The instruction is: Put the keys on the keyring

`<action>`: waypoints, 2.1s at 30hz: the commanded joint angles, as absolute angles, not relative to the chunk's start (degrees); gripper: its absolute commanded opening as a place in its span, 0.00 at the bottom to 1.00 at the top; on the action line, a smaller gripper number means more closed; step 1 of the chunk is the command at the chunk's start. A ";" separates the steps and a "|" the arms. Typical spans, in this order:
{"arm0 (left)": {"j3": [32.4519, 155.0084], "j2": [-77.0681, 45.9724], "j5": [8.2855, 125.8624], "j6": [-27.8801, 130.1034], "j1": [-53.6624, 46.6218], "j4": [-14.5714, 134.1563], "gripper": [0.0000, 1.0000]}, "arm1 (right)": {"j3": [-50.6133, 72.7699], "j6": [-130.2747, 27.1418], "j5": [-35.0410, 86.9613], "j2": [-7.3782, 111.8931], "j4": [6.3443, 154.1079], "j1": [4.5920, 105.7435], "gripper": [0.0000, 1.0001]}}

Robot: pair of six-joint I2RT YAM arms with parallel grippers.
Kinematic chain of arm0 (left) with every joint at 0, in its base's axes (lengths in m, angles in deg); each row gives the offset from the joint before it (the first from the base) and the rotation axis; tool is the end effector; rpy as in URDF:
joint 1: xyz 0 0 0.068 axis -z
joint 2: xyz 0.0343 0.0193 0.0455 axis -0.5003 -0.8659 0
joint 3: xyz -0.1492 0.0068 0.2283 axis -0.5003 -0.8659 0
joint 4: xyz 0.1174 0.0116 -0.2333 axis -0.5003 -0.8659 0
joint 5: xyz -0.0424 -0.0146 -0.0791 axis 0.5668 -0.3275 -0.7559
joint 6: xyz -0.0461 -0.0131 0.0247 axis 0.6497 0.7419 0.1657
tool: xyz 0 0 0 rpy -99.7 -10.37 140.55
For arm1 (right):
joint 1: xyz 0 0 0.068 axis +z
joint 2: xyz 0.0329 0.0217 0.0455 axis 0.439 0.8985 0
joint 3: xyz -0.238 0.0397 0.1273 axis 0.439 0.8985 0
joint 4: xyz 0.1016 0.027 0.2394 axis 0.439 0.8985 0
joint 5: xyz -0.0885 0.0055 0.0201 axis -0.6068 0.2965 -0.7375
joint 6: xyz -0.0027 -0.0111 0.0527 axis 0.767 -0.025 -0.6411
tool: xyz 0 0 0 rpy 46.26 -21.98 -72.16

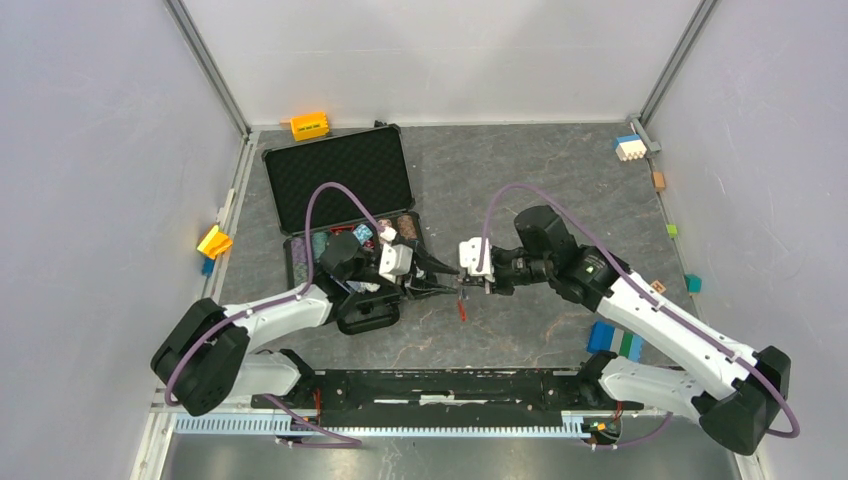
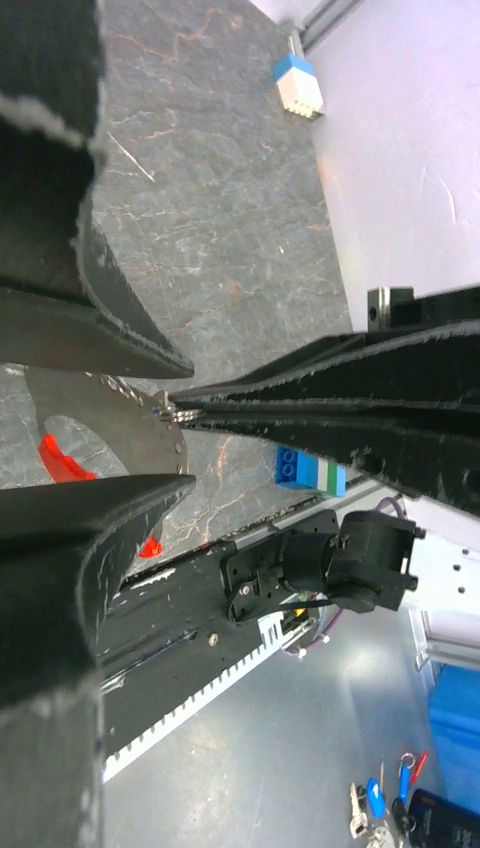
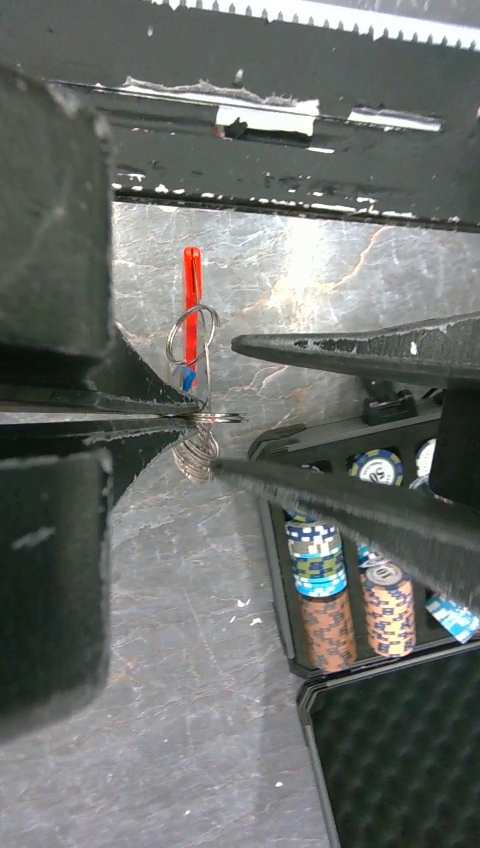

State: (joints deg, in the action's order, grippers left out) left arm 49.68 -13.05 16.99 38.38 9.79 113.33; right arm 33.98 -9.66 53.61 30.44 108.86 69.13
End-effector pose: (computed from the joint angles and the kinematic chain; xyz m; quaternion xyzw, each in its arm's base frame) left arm 0.1724 -0.1830 0.2533 0.5466 0.3897 -0.5158 0.5323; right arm 0.1458 0.1647 0.3119 -0.6421 0.5712 0.2994 0.4145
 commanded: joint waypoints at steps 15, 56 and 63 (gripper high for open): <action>57.32 -12.11 21.56 23.68 9.09 92.89 0.52 | 20.13 -6.43 33.50 39.37 122.40 76.53 0.00; 57.63 -19.20 16.93 29.14 9.89 104.36 0.17 | 18.88 -6.61 33.00 41.20 123.32 77.99 0.00; 57.73 -19.39 16.71 28.94 9.89 103.63 0.05 | 19.20 -6.67 32.79 40.98 122.98 78.05 0.00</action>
